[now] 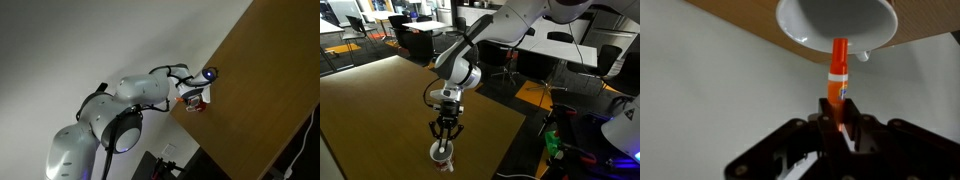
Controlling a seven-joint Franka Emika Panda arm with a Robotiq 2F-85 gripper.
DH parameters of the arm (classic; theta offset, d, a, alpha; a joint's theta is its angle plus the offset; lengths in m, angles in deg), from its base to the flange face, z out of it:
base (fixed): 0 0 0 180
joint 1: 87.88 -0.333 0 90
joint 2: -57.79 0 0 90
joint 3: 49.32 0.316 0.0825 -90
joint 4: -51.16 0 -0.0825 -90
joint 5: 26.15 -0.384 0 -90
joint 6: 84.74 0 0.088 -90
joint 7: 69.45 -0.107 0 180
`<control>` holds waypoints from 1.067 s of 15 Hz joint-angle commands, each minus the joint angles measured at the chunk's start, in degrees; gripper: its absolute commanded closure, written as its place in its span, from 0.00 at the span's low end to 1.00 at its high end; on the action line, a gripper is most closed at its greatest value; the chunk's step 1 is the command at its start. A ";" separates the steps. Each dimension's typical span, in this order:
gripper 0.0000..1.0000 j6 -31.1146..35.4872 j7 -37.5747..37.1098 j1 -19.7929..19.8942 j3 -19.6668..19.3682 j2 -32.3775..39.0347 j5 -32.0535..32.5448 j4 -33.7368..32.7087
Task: Put the marker inside the mug.
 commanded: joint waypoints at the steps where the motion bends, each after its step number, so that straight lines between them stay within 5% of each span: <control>1: 0.57 -0.42 0.00 1.38 1.47 1.13 1.23 -1.35; 3: 0.51 -0.44 0.00 1.36 1.38 1.08 1.11 -1.40; 10: 0.00 0.99 0.00 2.07 3.32 -1.72 2.29 1.56; 16: 0.00 2.85 -0.03 4.96 7.75 -7.34 4.64 7.63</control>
